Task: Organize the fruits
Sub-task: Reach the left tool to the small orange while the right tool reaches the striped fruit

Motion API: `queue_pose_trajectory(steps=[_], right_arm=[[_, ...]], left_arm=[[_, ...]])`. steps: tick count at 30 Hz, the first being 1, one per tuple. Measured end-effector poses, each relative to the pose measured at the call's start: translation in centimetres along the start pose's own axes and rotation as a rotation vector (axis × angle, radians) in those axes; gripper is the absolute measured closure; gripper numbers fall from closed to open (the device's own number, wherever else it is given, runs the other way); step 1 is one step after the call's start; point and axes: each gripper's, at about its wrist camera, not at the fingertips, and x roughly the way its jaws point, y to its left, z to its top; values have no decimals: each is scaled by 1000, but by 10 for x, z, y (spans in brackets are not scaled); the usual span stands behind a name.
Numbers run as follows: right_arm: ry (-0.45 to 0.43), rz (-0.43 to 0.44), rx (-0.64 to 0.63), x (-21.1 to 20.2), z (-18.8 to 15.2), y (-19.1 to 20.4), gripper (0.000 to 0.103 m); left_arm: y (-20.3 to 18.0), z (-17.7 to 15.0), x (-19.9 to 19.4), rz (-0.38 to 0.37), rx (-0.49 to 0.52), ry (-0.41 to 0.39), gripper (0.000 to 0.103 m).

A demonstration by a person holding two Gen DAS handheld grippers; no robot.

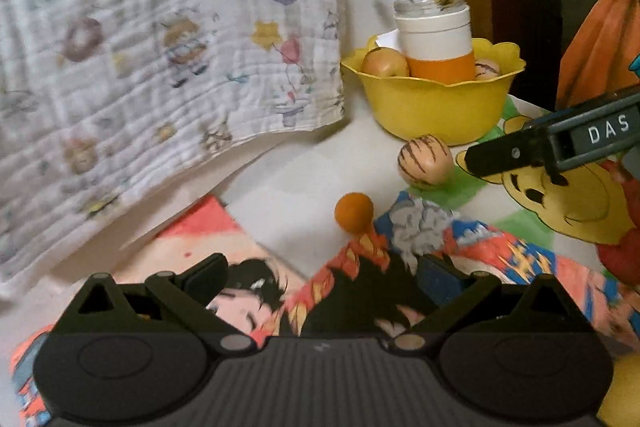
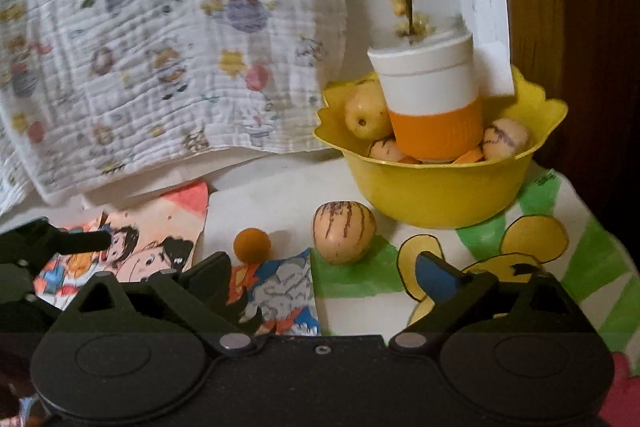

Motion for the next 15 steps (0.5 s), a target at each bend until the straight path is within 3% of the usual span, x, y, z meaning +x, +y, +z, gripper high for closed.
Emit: queue_pose_trajectory(steps=[7,15], right_arm=[[-8,-24,81,31,-2,-6,18],[-16,-43,118,50,1,-6,28]], left_arm=[[9,1,37,-37,-31,-22,2],[5,8,56,-75,3,-42,12]])
